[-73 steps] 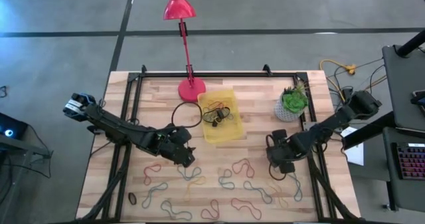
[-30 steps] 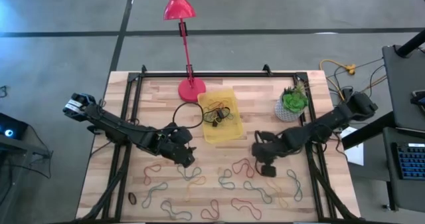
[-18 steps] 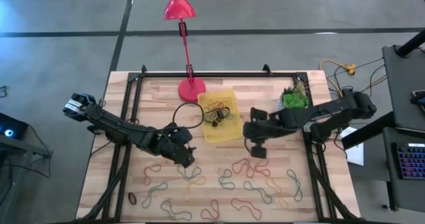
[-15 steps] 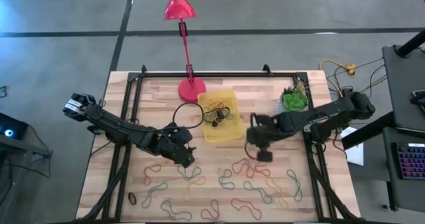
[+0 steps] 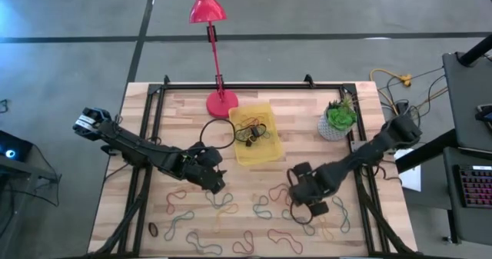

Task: Pick and place rubber bands into bin
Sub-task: Put the red rubber band into the yellow bin

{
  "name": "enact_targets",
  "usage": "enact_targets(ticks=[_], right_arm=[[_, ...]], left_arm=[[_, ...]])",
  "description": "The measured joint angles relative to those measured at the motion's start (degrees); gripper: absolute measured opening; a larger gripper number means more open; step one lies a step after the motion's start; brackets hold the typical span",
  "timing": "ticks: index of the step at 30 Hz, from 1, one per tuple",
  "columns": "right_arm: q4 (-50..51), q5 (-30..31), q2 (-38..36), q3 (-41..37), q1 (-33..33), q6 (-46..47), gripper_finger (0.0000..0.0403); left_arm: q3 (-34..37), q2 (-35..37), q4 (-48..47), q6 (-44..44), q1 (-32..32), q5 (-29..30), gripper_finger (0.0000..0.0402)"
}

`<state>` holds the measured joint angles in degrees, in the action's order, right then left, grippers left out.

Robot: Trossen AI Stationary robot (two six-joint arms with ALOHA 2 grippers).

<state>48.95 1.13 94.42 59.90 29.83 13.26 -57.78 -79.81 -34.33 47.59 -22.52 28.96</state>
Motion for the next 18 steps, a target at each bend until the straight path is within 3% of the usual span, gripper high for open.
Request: enact_targets(ticks=[8, 18], right_arm=[[-5.1, 0.9, 4.2, -0.7, 2.2, 7.6, 0.0211], [-7.8, 3.6, 5.0, -3.5, 2.2, 11.1, 0.0177]], left_arm=[[0.0, 0.0, -0.1, 0.0, 0.0, -0.2, 0.0212], [0.0, 0.0, -0.1, 0.0, 0.0, -0.3, 0.0212]])
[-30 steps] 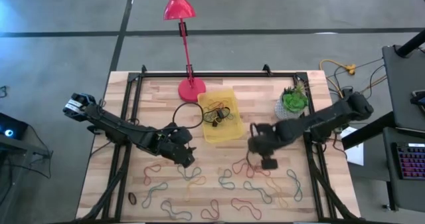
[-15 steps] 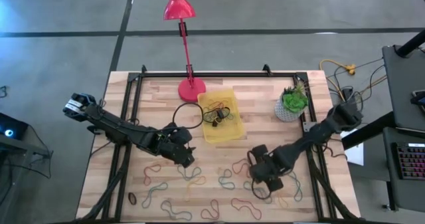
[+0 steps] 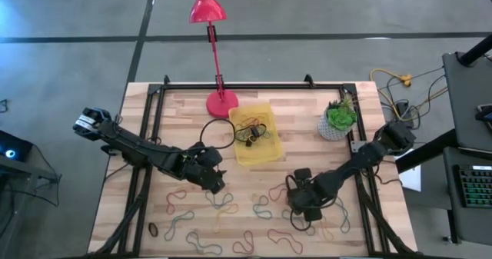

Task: Pick and place rubber bands into bin
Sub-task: Put the red rubber band into the yellow bin

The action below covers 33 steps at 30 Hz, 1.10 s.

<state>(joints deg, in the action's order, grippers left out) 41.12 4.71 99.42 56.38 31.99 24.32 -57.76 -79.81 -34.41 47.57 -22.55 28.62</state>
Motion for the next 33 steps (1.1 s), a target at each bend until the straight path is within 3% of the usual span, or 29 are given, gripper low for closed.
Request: enact_targets(ticks=[10, 19, 23, 26, 33], right_arm=[[-4.2, -2.9, 2.3, -2.4, -0.1, 5.4, 0.0114], [-5.3, -4.5, 2.4, -2.3, -1.6, 4.9, 0.0016], [-6.8, -5.8, 2.2, -1.3, -3.5, 4.2, 0.0009], [-6.8, -3.4, 1.0, -0.1, -5.3, 3.2, 0.0008], [-4.8, 9.1, -7.6, 6.5, -10.7, -0.9, 0.0008]], left_arm=[[0.0, 0.0, 0.0, 0.0, 0.0, 0.0, 0.0212], [0.0, 0.0, 0.0, -0.2, 0.0, 0.0, 0.0212], [0.0, 0.0, 0.0, -0.2, 0.0, 0.0, 0.0212], [0.0, 0.0, 0.0, -0.2, 0.0, 0.0, 0.0212], [0.0, 0.0, 0.1, -0.1, 0.0, 0.0, 0.0212]])
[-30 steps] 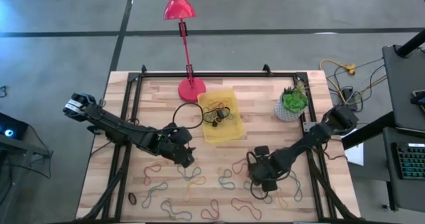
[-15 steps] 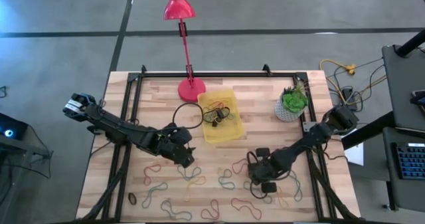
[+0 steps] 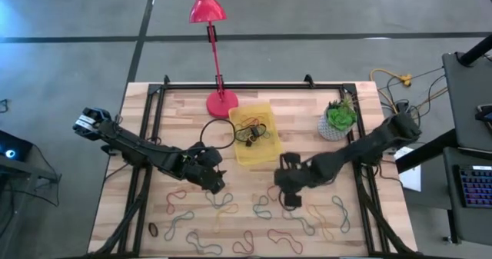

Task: Pick and place rubber bands into bin
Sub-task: Put the red rubber band into the yellow bin, then put the blue rubber band into the yellow bin

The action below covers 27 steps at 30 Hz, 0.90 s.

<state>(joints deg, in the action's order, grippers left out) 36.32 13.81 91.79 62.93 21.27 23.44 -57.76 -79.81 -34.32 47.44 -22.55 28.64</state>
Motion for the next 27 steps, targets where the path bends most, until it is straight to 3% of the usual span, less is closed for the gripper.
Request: enact_targets(ticks=[3, 6, 9, 14, 21, 27], right_arm=[[-0.8, 6.2, -3.3, 3.9, -4.0, -2.8, 0.0008], [-2.2, 7.4, -3.6, 6.7, -9.7, -6.7, 0.0008], [-2.7, 6.7, -1.6, 8.4, -15.6, -8.7, 0.0008], [-2.4, -0.3, 3.7, 11.1, -23.0, -12.5, 0.0008], [-0.7, -7.6, 8.3, 13.1, -23.7, -16.3, 0.0040], [1.1, -7.9, 9.4, 13.0, -21.9, -19.6, 0.0105]], left_arm=[[0.0, 0.0, 0.0, 0.0, 0.0, 0.0, 0.0212], [0.0, 0.0, 0.1, 0.0, 0.0, 0.0, 0.0212], [0.0, 0.0, 0.4, 0.0, 0.0, 0.1, 0.0212], [0.0, 0.0, 0.9, 0.1, 0.0, 0.1, 0.0212], [0.0, 0.0, 0.9, 0.2, 0.0, -3.6, 0.0212], [0.0, 0.0, 0.6, 0.2, -0.1, -5.2, 0.0212]])
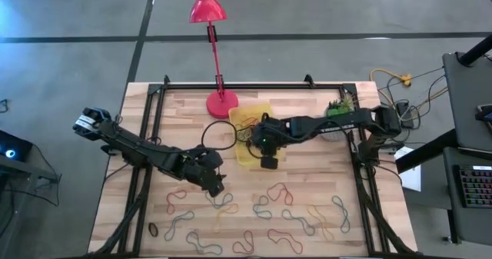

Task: Pick and place rubber bands into bin
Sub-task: Put the blue rubber band into the yellow bin

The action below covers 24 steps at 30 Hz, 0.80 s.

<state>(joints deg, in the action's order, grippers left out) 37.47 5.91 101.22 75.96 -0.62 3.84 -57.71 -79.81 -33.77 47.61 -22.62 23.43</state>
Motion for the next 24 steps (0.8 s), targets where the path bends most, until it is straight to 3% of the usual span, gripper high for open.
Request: enact_targets(ticks=[6, 11, 14, 17, 24], right_arm=[[4.6, 0.1, -2.9, 0.0, 3.9, -7.9, 0.0172], [4.9, 0.2, -5.2, 0.0, 11.4, -14.3, 0.0198], [5.7, 2.6, -5.6, 0.0, 15.3, -14.0, 0.0201], [6.4, 4.3, -5.6, -0.5, 18.1, -10.9, 0.0201], [7.3, 5.4, -5.5, -1.4, 19.3, -1.3, 0.0201]], left_arm=[[0.3, 0.0, -8.6, -4.6, -2.7, -11.9, 0.0212], [2.7, -1.3, -1.3, -17.8, -9.8, -16.1, 0.0212], [5.1, -4.1, 5.7, -23.8, -12.9, -16.7, 0.0212], [5.7, -8.0, 10.5, -24.0, -13.1, -16.4, 0.0212], [5.9, -15.9, 12.7, -24.5, -12.2, -15.2, 0.0212]])
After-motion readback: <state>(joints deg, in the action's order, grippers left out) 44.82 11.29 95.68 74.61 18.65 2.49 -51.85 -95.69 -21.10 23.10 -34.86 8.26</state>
